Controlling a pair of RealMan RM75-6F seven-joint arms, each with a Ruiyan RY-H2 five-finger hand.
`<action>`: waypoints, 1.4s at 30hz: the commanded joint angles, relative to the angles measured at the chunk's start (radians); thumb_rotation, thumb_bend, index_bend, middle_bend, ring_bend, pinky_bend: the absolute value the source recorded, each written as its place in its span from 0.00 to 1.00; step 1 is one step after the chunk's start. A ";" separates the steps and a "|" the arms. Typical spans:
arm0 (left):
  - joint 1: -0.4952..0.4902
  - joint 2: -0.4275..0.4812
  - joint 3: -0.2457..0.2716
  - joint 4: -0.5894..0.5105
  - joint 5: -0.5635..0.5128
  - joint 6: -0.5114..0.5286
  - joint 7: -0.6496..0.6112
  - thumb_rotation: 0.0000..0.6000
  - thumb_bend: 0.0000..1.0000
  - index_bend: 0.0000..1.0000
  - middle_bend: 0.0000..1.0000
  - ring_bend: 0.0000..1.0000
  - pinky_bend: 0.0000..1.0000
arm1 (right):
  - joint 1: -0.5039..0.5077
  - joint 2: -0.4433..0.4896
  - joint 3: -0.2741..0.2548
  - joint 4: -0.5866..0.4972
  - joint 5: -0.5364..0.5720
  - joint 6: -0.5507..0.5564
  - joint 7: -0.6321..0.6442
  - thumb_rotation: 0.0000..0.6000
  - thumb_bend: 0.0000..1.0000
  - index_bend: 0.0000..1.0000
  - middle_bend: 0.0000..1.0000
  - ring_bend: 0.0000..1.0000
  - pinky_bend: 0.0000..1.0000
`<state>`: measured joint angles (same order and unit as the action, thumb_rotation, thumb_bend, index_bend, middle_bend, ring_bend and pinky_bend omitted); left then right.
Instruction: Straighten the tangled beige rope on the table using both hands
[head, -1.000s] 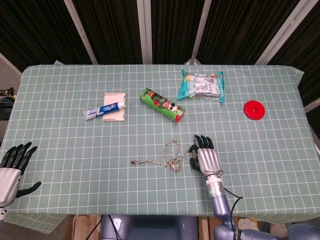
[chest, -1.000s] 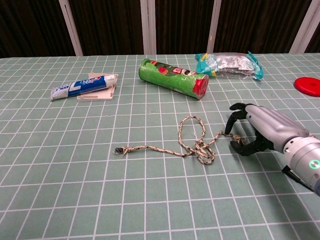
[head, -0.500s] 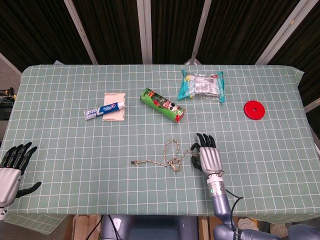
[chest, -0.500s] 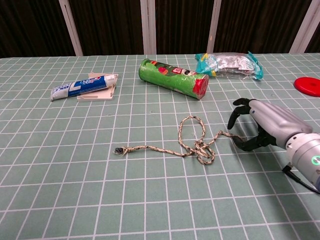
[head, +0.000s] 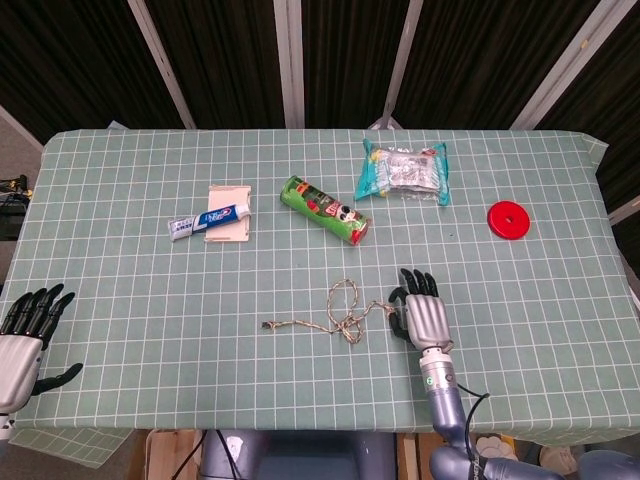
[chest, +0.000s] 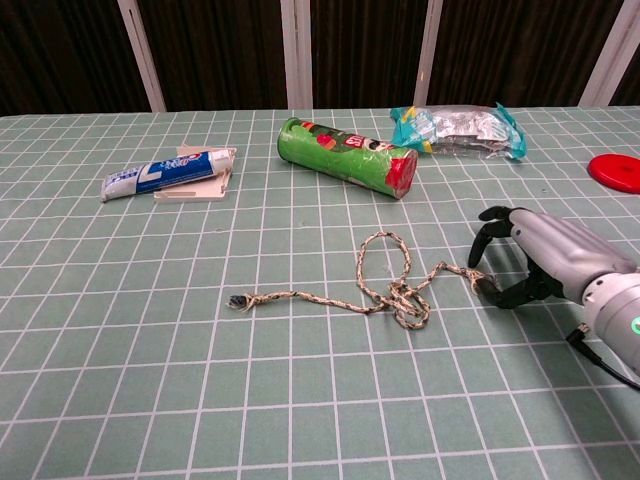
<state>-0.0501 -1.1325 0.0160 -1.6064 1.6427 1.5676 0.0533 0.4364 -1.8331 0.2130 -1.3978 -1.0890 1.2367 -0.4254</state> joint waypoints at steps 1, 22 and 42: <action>0.000 0.000 0.000 0.000 0.000 0.000 0.000 1.00 0.10 0.05 0.00 0.00 0.00 | 0.000 -0.001 -0.001 0.001 0.001 -0.002 -0.001 1.00 0.45 0.47 0.15 0.00 0.00; -0.051 0.014 -0.017 -0.088 -0.021 -0.085 0.068 1.00 0.14 0.08 0.00 0.00 0.00 | 0.000 0.049 0.012 -0.076 -0.031 0.011 0.014 1.00 0.44 0.59 0.20 0.00 0.00; -0.448 -0.444 -0.234 -0.176 -0.488 -0.470 0.600 1.00 0.32 0.39 0.08 0.00 0.00 | -0.012 0.147 0.018 -0.202 -0.002 0.018 -0.001 1.00 0.44 0.59 0.20 0.00 0.00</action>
<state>-0.4356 -1.4870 -0.1828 -1.8197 1.2335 1.1264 0.5864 0.4250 -1.6876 0.2307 -1.5980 -1.0922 1.2546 -0.4269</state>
